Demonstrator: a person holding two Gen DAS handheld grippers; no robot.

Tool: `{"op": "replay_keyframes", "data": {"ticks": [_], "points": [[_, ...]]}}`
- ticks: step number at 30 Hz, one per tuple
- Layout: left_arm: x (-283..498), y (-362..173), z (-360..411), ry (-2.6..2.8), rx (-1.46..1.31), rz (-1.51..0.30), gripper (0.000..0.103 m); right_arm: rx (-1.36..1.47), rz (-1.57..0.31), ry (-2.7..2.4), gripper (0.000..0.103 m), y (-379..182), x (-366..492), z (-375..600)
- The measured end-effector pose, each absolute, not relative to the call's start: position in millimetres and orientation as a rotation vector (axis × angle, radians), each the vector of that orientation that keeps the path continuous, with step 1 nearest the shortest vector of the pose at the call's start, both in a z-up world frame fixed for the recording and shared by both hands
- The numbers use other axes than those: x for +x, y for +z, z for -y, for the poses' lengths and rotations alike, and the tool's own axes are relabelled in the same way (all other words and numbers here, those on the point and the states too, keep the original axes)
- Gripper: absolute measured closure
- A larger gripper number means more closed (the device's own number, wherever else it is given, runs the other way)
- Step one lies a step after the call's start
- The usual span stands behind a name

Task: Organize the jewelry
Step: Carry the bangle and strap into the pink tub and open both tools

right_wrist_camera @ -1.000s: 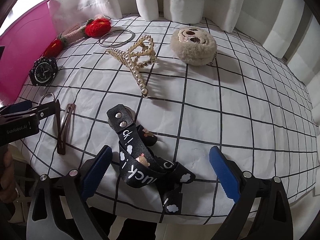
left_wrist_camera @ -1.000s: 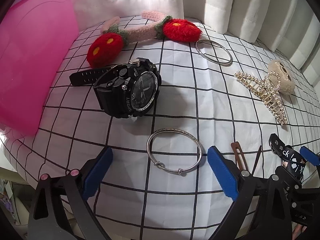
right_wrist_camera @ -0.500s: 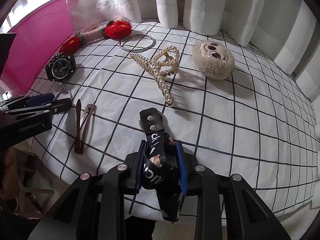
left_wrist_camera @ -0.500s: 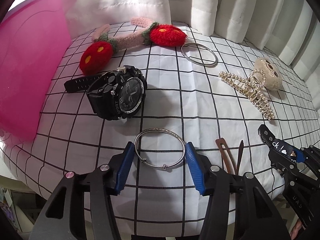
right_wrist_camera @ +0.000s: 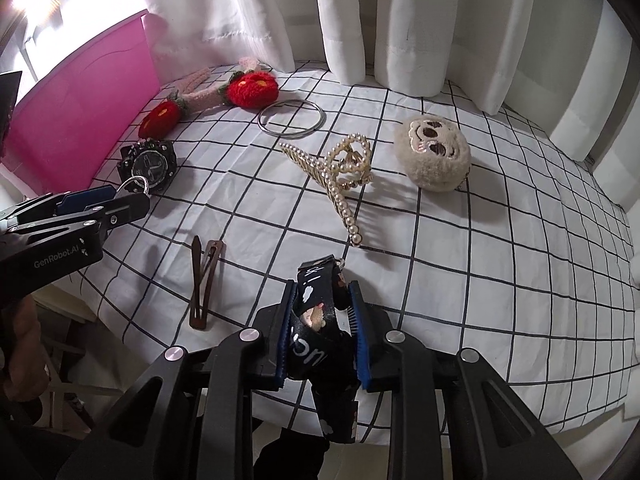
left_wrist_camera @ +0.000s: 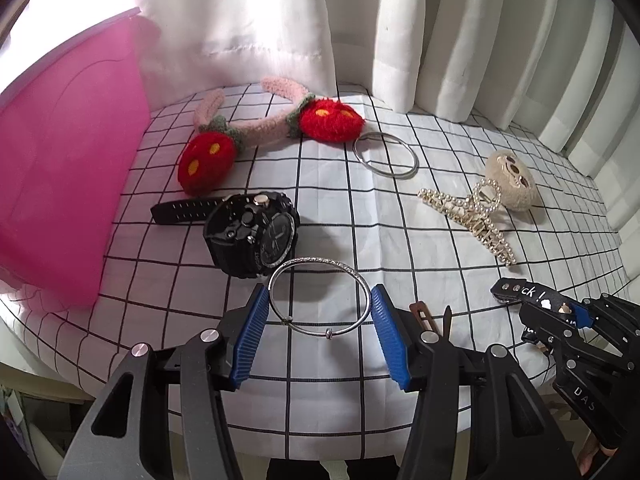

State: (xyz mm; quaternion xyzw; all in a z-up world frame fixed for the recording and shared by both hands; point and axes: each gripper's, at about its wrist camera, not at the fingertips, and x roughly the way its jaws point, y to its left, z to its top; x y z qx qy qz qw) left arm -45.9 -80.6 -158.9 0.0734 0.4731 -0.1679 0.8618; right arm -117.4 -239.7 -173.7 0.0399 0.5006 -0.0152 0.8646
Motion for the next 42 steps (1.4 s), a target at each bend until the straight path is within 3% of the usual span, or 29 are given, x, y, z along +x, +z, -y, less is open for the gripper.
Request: {"op": "replay_keyframes", "data": {"ticks": [23,32,42], "points": [[-14.6,-28.5,31.1,-0.339,0.015,-0.728,0.052,-0.004,-0.770,0.109,0.078,-37.5,-43.7,184.3],[7.5,23.9,-43.4,-0.180,-0.047,-0.606,0.052,-0.045,-0.649,0.299,0.078,14.1,13.5,112.4],[24.0,30.4,-142.8,0.022,-0.093,-0.599,0.052,-0.089,-0.628,0.525,0.078,32.2,68.5,1.9]]}}
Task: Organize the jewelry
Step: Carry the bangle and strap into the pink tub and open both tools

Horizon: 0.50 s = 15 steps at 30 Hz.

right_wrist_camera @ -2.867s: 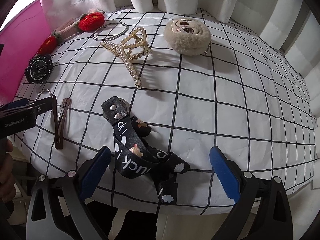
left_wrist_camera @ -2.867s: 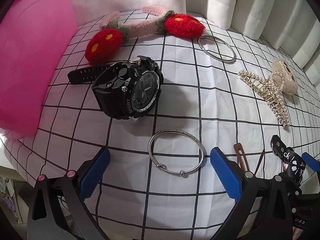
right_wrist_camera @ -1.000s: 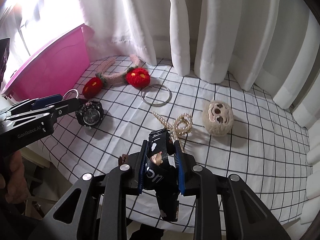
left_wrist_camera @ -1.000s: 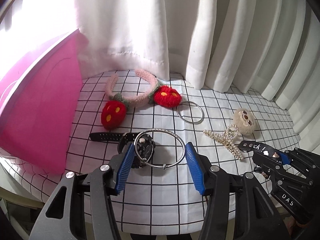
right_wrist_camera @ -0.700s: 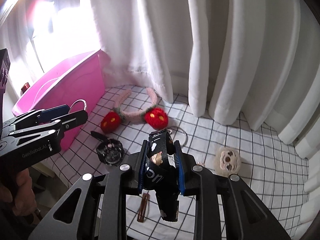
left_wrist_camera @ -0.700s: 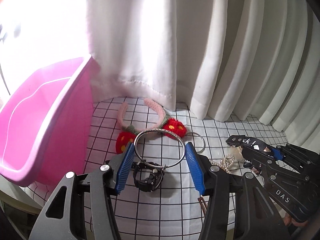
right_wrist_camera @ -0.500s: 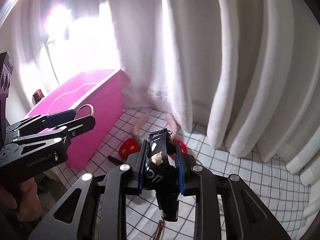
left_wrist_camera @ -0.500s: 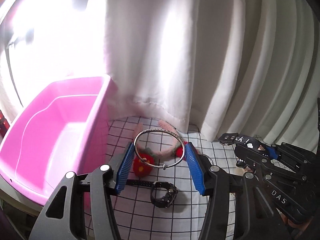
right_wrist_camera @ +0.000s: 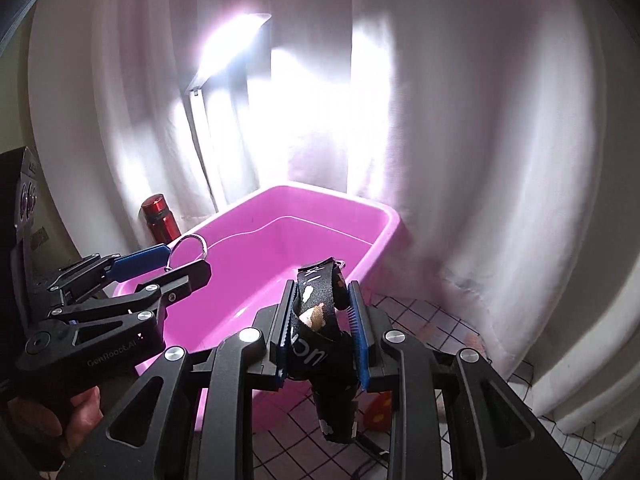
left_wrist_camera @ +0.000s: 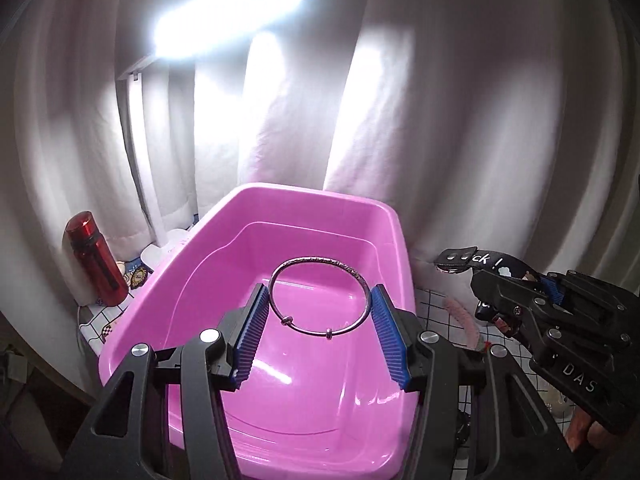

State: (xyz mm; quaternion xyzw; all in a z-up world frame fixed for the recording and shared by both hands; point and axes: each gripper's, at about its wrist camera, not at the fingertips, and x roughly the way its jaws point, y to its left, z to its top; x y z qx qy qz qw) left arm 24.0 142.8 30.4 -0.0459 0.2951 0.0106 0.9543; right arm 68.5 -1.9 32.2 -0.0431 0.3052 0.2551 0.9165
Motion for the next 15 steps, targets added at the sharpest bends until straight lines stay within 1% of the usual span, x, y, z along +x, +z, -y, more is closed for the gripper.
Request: {"op": "replay_keyframes", "data": {"ticks": [6,15], "points": [[28.2,20.1,-182.5,0.090,-0.131,-0.618,0.052,-0.104,-0.683,0.608,0.078,23.9,89.3,-49.5],[46.2,-11.8,-221.0,0.152,-0.181,-0.716,0.052,-0.129,-0.807,0.613,0.078,-7.5,116.7,-86.1]]}}
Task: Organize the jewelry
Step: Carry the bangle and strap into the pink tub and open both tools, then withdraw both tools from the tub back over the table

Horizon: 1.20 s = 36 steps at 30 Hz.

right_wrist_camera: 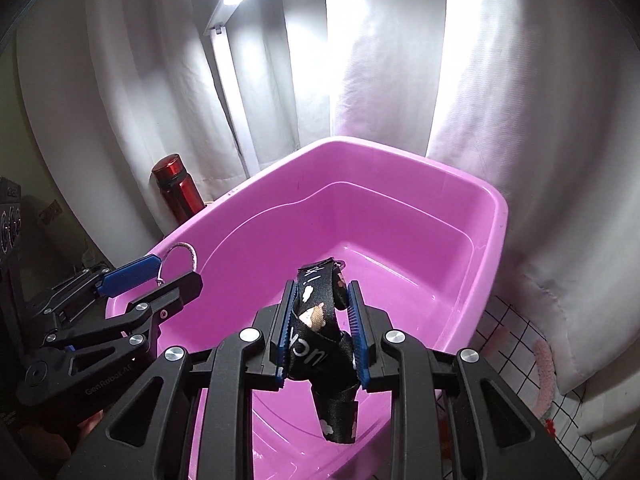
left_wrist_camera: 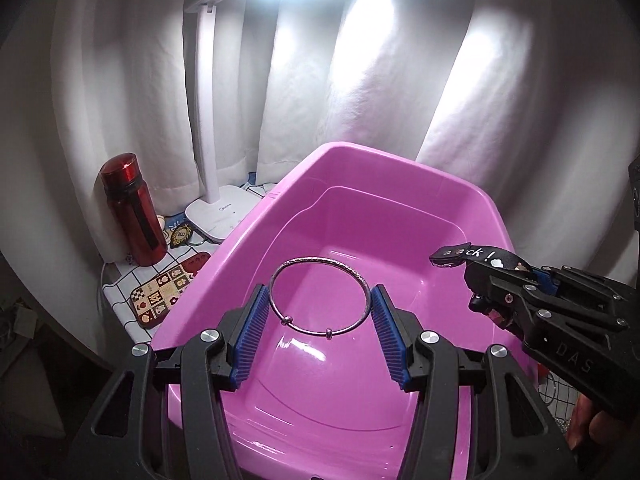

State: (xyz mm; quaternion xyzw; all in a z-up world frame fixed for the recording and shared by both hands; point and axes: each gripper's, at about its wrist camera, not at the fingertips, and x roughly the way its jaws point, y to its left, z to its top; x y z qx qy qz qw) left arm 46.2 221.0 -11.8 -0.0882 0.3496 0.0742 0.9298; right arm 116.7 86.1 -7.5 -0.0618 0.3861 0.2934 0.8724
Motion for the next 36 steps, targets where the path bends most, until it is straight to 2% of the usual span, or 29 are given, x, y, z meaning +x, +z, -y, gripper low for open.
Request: {"op": "replay_keyframes", "data": {"ticks": [10,12,14,15,19,25,36], "points": [[66.0,-36.3,-229.0,0.177,-0.206,-0.842,0.050,-0.168,-0.910,0.536,0.076,-35.2,139.4,-97.8],[66.8,-38.7,-229.5,0.187,-0.201,-0.852,0.047,-0.163,-0.910,0.521,0.060,-35.3,140.6,-96.5],[65.7,-37.2,-228.8,0.205,-0.188,-0.844,0.031,-0.173,-0.893,0.504,0.050,-32.3,139.7,-95.3],[64.8,-35.9,-229.0,0.209,-0.190,-0.836,0.029,-0.177,-0.886,0.500,0.049,-30.9,138.8,-94.8],[65.0,-34.7,-228.8,0.222,-0.186,-0.844,0.026,-0.176,-0.880,0.492,0.049,-30.7,141.9,-94.1],[61.2,-31.7,-231.4,0.255,-0.192,-0.844,0.015,-0.167,-0.882,0.495,0.049,-31.5,142.2,-92.7],[53.4,-21.9,-228.0,0.277,-0.182,-0.849,0.015,-0.156,-0.861,0.503,0.048,-22.7,132.2,-90.3]]}}
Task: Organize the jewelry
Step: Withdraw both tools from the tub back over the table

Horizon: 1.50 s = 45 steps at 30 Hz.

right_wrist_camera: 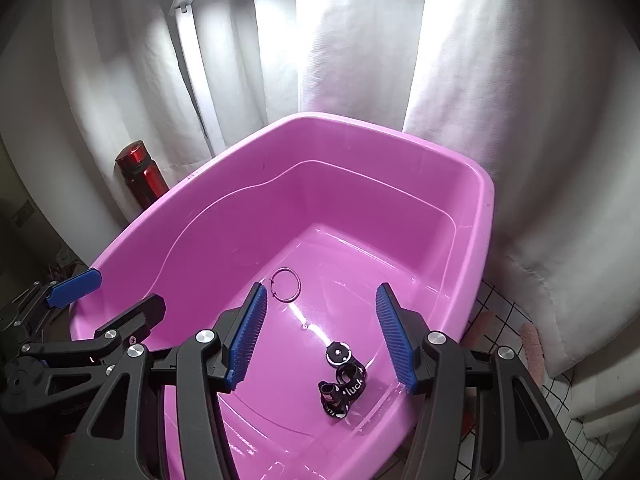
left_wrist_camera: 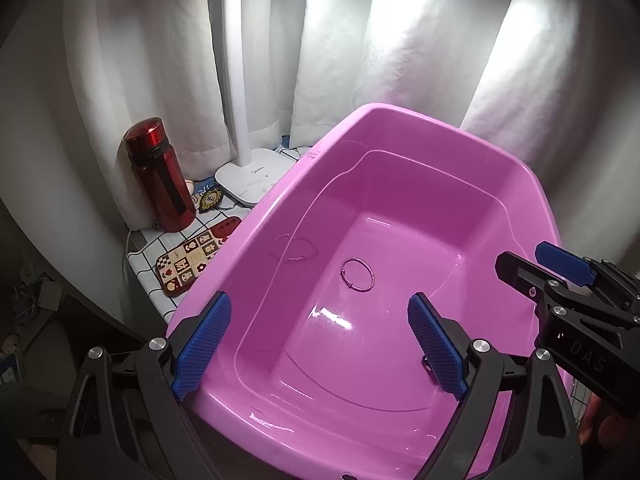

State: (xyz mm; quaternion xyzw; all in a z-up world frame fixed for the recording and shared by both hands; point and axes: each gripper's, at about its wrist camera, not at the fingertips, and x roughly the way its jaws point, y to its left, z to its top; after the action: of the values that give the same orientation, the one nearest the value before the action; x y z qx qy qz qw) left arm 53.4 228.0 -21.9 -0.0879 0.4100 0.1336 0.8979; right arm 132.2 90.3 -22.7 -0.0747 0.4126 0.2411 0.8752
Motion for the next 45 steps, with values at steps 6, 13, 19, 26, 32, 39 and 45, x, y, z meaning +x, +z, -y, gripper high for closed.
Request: {"op": "replay_keyframes", "data": {"ticks": [6,13,19,26,32,39,45], "points": [[49.5,-17.2,-225.7,0.284,-0.174,-0.851,0.015,-0.152,-0.848,0.504,0.048,-16.3,126.9,-87.0],[44.3,-8.8,-220.1,0.286,-0.162,-0.837,0.015,-0.151,-0.827,0.503,0.048,-8.2,120.4,-80.4],[39.4,-2.1,-213.1,0.284,-0.149,-0.826,0.015,-0.142,-0.812,0.498,0.047,-1.6,112.9,-70.3],[33.1,5.3,-202.1,0.268,-0.145,-0.814,0.008,-0.125,-0.799,0.481,0.040,6.4,101.3,-51.7],[26.3,10.0,-187.3,0.249,-0.140,-0.804,0.007,-0.114,-0.800,0.449,0.033,10.8,85.7,-24.3],[15.0,16.8,-157.5,0.199,-0.119,-0.781,0.006,-0.070,-0.811,0.373,0.029,2.7,47.3,34.7],[6.7,17.1,-115.2,0.092,-0.106,-0.777,0.006,0.002,-0.879,0.266,0.029,-23.0,13.1,98.1]]}}
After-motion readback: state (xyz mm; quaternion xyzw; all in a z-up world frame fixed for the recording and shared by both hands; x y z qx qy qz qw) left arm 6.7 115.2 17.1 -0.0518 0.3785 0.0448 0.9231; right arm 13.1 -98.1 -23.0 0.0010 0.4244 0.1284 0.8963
